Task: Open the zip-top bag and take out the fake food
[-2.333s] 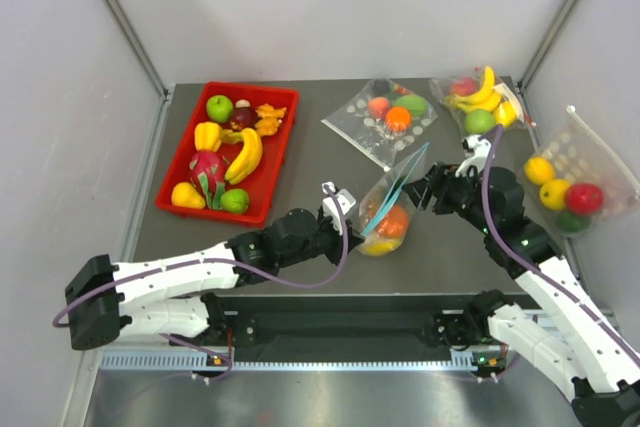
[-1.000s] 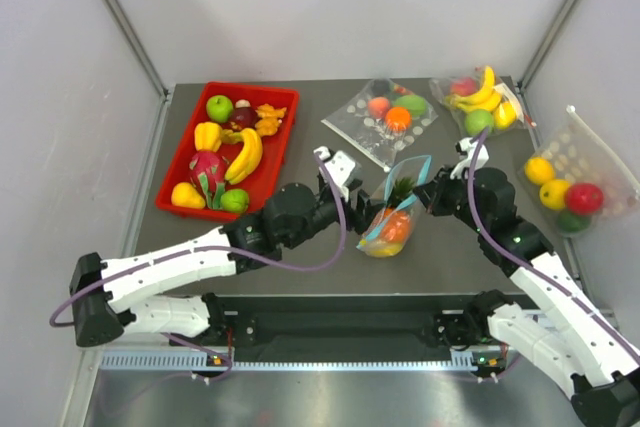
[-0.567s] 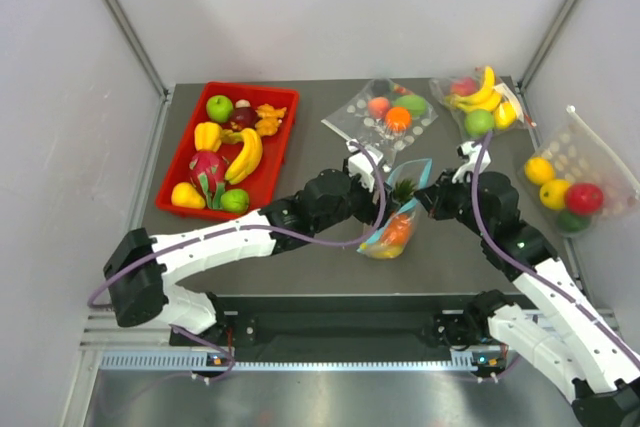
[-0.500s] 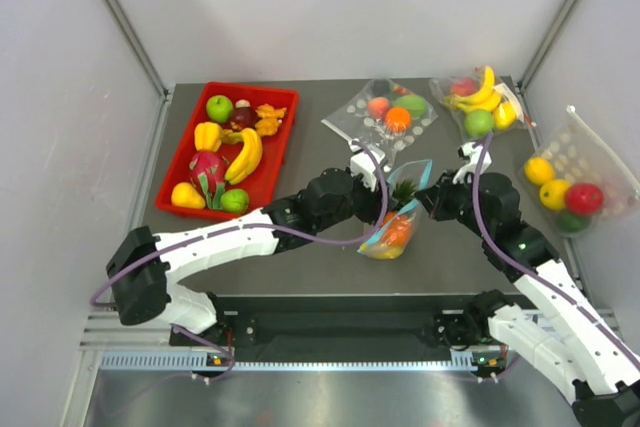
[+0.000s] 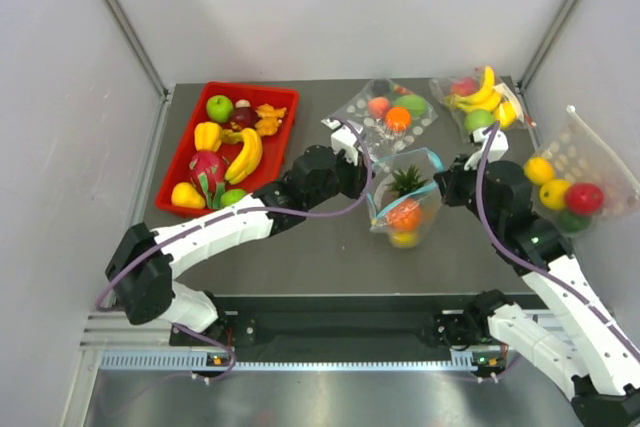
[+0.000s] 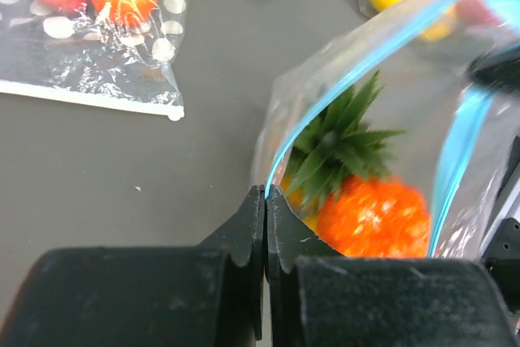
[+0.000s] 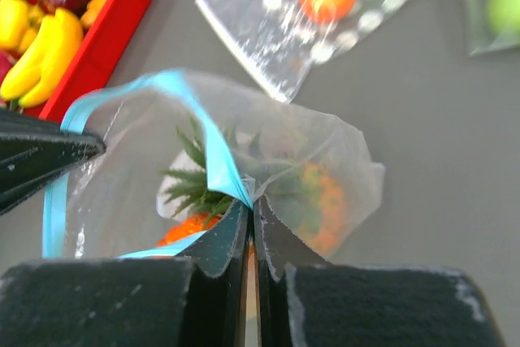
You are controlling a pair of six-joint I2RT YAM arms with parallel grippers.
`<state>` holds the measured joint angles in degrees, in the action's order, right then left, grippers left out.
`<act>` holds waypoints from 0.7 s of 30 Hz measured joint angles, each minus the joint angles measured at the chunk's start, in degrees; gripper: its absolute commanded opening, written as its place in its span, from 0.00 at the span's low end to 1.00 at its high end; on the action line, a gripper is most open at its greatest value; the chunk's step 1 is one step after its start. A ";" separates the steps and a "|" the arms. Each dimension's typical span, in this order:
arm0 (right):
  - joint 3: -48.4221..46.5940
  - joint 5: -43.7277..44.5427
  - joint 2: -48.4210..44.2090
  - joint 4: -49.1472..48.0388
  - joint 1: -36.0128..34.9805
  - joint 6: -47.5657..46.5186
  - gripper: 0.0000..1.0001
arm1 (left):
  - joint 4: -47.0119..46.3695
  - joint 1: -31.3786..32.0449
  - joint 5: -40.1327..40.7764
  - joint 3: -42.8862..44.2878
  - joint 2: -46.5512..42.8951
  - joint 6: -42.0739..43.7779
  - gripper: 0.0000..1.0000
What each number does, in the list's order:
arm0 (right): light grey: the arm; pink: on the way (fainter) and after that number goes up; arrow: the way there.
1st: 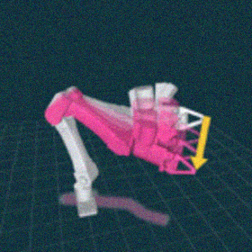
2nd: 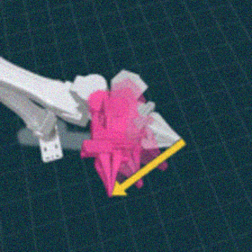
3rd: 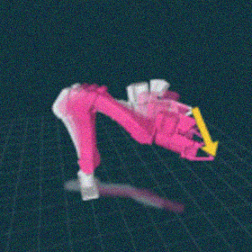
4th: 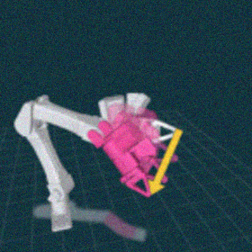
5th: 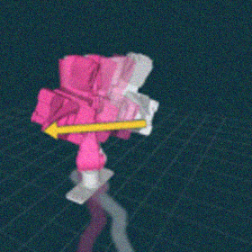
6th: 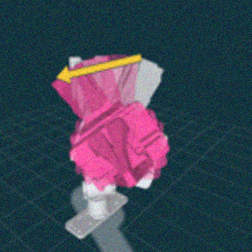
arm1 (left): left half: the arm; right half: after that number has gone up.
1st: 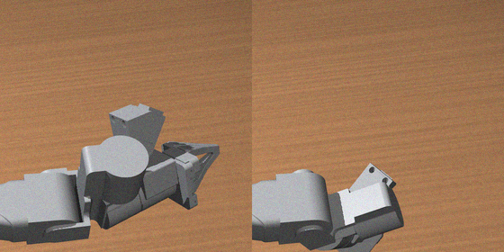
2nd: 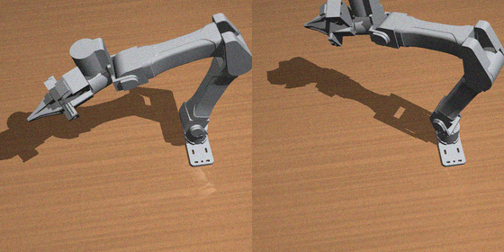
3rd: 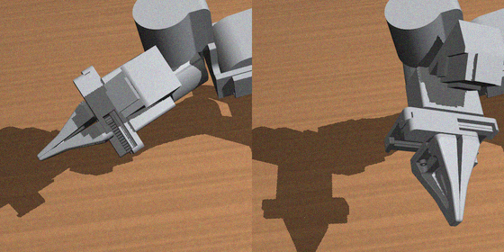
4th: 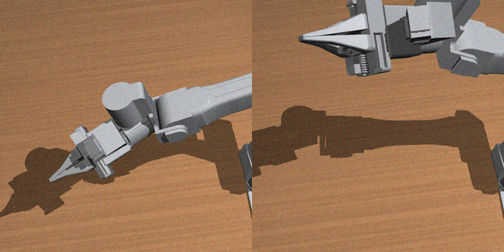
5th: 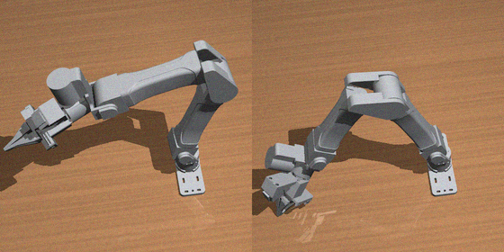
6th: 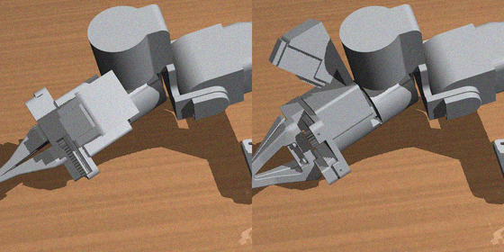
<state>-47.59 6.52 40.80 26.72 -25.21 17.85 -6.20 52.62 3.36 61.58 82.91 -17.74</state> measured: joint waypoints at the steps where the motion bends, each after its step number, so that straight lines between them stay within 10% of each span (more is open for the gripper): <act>1: -1.42 0.85 0.42 0.35 0.04 -0.70 0.00 | -0.42 -0.74 -0.42 -0.35 -0.24 -0.20 0.00; 10: -8.28 2.56 3.45 0.35 0.33 -3.85 0.00 | -7.56 -4.11 -2.56 -7.41 -1.53 -1.92 0.00; 18: 5.99 -6.38 10.40 -9.38 -0.26 0.44 0.00 | -8.31 -4.59 2.19 -14.21 4.57 -2.03 0.00; 21: 9.81 -8.46 12.28 -11.56 -1.42 2.60 0.00 | -6.12 -4.70 3.80 -14.47 6.73 -1.62 0.30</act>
<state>-37.78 -1.93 53.08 15.16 -26.63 20.45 -12.32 47.92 7.16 47.11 89.65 -19.35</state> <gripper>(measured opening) 0.010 0.142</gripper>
